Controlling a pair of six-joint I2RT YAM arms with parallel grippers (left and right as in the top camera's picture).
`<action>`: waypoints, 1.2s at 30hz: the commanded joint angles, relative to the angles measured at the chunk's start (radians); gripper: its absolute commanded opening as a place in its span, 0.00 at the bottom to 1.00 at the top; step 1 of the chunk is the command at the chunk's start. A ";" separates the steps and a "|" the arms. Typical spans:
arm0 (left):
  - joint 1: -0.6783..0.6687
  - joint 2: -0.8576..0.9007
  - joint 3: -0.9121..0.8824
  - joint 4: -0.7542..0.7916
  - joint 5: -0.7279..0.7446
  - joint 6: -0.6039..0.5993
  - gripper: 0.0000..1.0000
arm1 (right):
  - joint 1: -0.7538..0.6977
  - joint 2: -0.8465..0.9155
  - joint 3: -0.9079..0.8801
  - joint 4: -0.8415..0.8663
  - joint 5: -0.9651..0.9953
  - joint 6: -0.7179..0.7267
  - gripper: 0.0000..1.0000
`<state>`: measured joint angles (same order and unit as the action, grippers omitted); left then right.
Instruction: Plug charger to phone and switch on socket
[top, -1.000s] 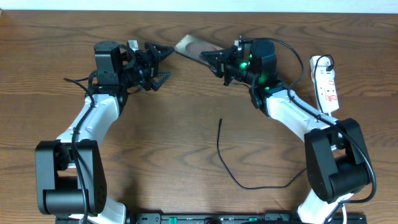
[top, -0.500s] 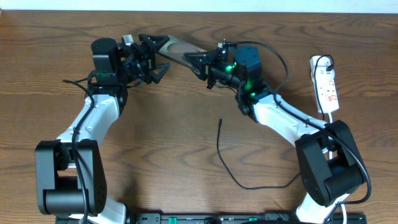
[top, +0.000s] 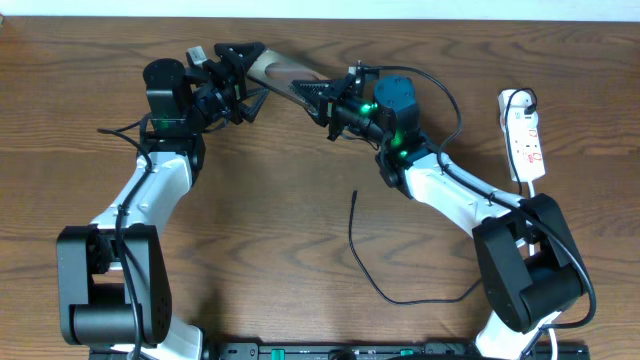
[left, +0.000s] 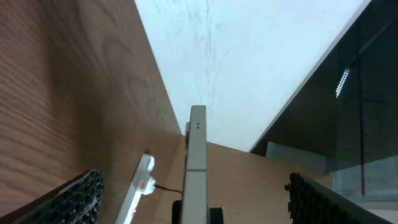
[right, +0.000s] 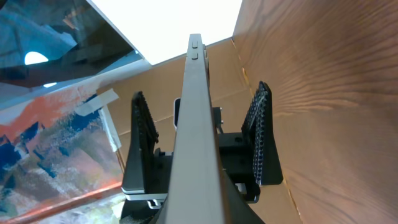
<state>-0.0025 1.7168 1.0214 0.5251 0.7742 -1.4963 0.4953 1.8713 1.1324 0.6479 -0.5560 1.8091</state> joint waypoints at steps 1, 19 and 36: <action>0.004 0.002 -0.004 0.008 -0.013 -0.029 0.91 | 0.022 -0.002 0.017 0.015 0.035 0.031 0.01; 0.004 0.002 -0.004 0.008 -0.016 -0.063 0.77 | 0.051 -0.002 0.017 0.014 0.079 0.037 0.01; 0.003 0.002 -0.004 0.008 0.000 0.056 0.52 | 0.071 -0.002 0.017 0.014 0.079 0.037 0.01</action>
<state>-0.0025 1.7168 1.0214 0.5282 0.7574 -1.4902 0.5564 1.8713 1.1324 0.6479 -0.4885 1.8553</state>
